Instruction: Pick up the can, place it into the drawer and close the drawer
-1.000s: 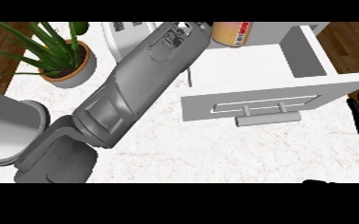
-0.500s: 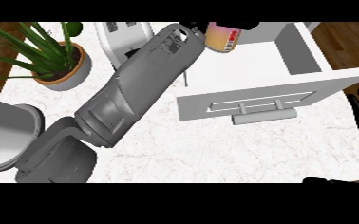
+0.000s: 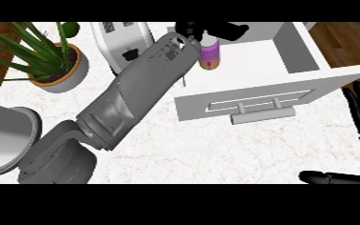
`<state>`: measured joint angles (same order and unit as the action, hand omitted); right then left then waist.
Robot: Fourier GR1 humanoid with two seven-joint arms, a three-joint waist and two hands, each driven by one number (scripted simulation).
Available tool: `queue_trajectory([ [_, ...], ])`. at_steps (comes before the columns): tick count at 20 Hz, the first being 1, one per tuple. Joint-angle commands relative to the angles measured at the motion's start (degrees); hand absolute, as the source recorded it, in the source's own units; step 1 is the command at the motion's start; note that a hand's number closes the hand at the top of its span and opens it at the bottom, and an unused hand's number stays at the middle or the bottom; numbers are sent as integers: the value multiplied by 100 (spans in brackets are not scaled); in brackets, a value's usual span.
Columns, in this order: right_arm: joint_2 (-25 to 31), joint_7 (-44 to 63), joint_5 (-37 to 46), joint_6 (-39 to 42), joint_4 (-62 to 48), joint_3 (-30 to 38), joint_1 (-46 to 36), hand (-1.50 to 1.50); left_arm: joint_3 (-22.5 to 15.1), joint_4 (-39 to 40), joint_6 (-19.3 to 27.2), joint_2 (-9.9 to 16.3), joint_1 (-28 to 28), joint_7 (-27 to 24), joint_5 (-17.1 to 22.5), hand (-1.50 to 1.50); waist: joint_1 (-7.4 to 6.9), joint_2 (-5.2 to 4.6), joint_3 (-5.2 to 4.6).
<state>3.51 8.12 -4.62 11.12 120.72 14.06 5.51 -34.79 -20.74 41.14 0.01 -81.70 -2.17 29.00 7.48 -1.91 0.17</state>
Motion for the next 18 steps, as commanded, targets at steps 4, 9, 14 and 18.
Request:
queue_trajectory([
  [4, 50, -138, -70, 143, -72, -11, 29, -150, -112, 103, 328, -1, -11, -128, 202, -150, 90, -25, 3],
  [9, 71, -186, 576, -119, 358, -144, -32, -150, -143, -118, 465, -1, 111, -217, 437, -150, 17, 18, -7],
  [14, 447, -411, 1267, 22, 769, -285, 30, -150, 57, -76, 402, -1, 39, -277, 699, -150, -63, 33, -13],
  [18, 576, -709, 1878, 32, 675, -519, -1, -150, 105, -152, 328, -1, -44, -357, 889, -150, -135, 28, -10],
])
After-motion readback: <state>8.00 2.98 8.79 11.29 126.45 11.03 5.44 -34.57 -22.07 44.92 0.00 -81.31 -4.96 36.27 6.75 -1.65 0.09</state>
